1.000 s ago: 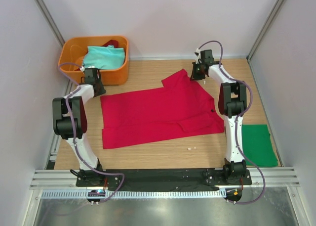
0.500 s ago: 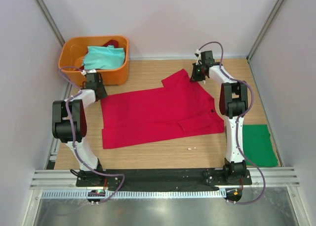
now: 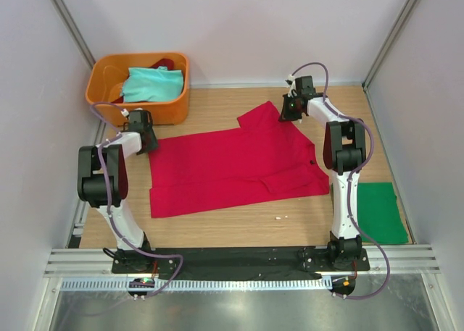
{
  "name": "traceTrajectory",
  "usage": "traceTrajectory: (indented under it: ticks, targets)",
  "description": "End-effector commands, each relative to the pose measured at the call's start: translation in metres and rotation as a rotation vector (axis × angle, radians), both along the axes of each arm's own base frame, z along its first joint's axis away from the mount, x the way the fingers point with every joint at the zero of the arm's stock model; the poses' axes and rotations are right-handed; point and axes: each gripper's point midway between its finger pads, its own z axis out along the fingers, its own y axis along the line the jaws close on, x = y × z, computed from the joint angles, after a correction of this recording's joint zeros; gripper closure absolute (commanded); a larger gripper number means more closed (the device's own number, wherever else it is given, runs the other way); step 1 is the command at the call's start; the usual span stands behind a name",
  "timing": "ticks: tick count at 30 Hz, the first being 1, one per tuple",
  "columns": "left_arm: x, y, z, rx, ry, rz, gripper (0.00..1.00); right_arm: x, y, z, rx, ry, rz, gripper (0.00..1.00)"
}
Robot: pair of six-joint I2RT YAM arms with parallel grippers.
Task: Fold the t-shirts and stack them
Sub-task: Fold the tshirt
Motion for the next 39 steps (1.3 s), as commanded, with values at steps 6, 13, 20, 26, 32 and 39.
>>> traceTrajectory:
  ticks: [6,13,20,26,32,39]
  targets:
    - [-0.011,0.005,-0.026,0.011,0.145,-0.013,0.71,-0.013,-0.001,0.005,-0.014,0.031,0.013,0.99]
    - [-0.010,0.000,-0.026,-0.005,0.138,-0.044,0.89,-0.014,-0.003,0.008,-0.019,0.030,0.006,0.99]
    - [-0.014,-0.004,-0.018,-0.033,0.126,-0.028,1.00,-0.016,-0.002,0.026,0.018,0.027,-0.055,0.99]
    - [-0.024,-0.007,0.002,-0.056,0.099,-0.011,1.00,-0.019,0.001,0.057,0.084,0.027,-0.134,0.99]
    - [-0.031,-0.013,0.027,-0.089,0.048,0.008,1.00,-0.019,-0.006,0.094,0.125,0.015,-0.190,0.99]
    - [-0.037,-0.019,0.052,-0.128,-0.009,0.016,1.00,-0.035,-0.004,0.112,0.149,0.032,-0.183,0.99]
